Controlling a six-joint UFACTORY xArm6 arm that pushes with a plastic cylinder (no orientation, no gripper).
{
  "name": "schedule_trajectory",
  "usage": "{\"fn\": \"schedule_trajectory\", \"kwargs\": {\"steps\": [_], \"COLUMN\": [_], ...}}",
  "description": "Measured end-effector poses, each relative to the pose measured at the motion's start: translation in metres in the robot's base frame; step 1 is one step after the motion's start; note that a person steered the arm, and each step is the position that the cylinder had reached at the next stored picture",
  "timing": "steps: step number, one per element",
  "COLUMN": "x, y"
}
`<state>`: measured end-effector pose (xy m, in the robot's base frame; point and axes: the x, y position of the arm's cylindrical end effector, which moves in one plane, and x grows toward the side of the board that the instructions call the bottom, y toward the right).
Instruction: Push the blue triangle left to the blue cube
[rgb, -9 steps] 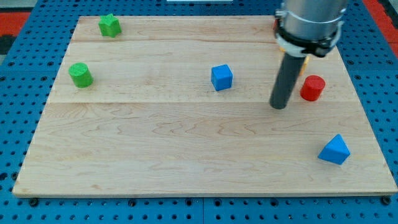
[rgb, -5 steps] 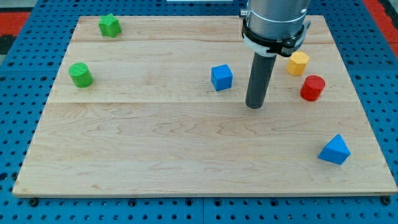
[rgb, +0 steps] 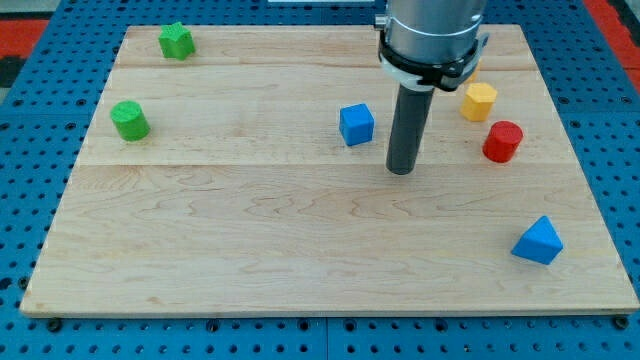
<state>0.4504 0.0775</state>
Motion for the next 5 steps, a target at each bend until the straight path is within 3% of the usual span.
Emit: {"fn": "schedule_trajectory", "kwargs": {"steps": [1, 4, 5], "x": [-0.008, -0.042, 0.028], "y": [-0.029, -0.029, 0.0]}}
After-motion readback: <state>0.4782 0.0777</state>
